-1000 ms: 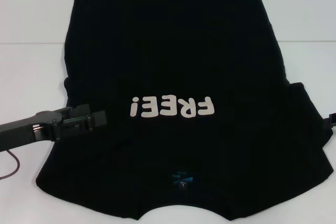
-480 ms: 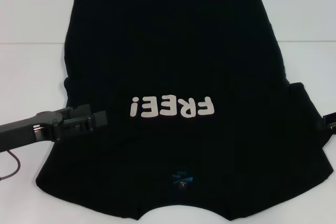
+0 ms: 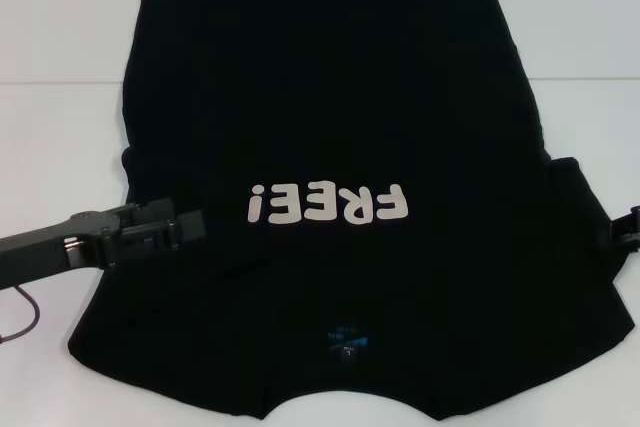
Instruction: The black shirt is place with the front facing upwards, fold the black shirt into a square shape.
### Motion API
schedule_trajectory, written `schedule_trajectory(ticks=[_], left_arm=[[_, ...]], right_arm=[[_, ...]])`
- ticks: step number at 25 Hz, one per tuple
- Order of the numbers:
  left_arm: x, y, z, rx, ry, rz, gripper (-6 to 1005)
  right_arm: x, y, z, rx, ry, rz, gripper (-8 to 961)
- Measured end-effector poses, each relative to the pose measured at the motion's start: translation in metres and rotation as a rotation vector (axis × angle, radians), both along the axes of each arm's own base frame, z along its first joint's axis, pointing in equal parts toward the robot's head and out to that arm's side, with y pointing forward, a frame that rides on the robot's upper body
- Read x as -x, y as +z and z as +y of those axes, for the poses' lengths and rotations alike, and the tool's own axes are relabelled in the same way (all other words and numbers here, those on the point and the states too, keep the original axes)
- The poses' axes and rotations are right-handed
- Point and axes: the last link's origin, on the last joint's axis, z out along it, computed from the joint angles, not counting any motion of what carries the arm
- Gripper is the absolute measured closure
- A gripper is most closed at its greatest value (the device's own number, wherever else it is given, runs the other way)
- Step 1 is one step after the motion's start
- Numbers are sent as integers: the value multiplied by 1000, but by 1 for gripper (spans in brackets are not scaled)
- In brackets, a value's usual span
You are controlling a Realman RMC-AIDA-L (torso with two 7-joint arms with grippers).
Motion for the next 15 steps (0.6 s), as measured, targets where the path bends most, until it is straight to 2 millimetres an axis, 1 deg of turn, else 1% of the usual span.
schedule_trajectory(ticks=[2, 8, 13, 15], left_arm=[[0, 0, 0, 0, 1, 0, 95], [0, 0, 0, 1, 1, -2, 96], [0, 0, 0, 1, 1, -2, 96], [0, 0, 0, -4, 1, -7, 96]], right_arm=[[1, -1, 0, 5, 4, -1, 500], [1, 0, 0, 7, 1, -4, 719], [-2, 4, -2, 0, -7, -7, 936], [-3, 6, -1, -2, -4, -11, 940]])
